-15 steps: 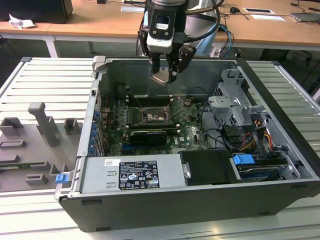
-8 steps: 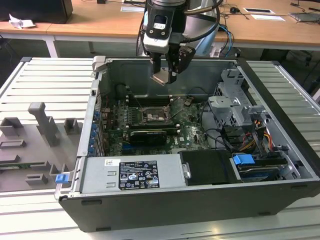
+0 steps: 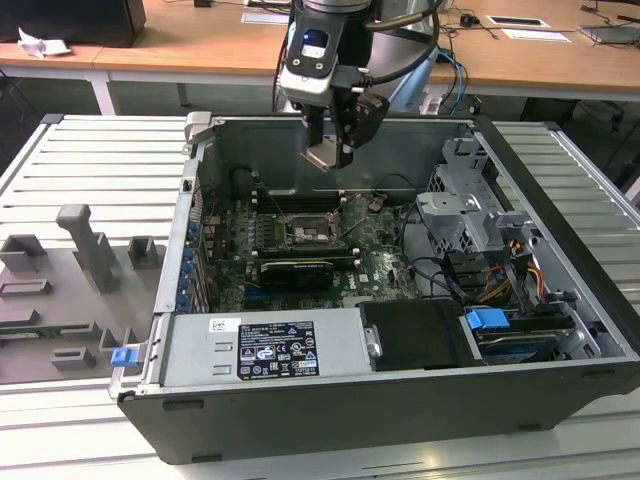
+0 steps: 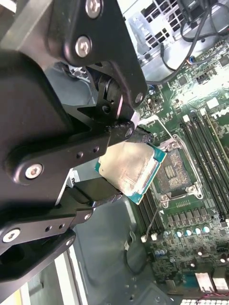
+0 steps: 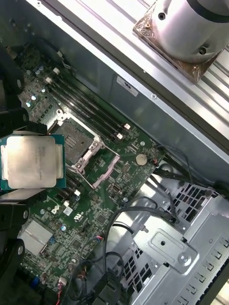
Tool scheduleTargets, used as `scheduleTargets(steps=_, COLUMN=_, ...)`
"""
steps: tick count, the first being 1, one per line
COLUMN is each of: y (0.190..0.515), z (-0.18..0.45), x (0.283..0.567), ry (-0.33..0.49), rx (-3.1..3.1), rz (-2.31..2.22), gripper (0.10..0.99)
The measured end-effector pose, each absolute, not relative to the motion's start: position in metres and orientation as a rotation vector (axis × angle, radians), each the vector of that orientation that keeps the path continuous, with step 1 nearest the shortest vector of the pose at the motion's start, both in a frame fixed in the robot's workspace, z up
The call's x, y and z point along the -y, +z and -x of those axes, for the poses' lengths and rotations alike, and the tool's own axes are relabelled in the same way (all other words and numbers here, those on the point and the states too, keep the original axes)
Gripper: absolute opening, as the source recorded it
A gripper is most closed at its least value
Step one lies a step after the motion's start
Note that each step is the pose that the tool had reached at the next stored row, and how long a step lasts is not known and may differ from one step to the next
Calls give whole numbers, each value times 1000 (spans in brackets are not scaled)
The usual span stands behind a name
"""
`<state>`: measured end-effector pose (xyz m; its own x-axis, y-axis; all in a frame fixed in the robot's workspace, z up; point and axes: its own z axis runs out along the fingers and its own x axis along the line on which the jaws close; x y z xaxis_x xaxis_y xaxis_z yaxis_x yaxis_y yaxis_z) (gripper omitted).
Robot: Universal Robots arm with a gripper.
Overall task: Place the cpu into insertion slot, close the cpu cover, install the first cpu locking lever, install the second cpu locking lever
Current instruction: 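Place the cpu into insertion slot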
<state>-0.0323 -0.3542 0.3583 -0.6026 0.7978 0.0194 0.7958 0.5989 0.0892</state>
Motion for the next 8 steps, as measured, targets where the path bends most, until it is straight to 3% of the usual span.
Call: scheduleTargets(steps=8, y=358, z=32, x=354, ry=136, rx=-2708, rz=-1532, gripper=533)
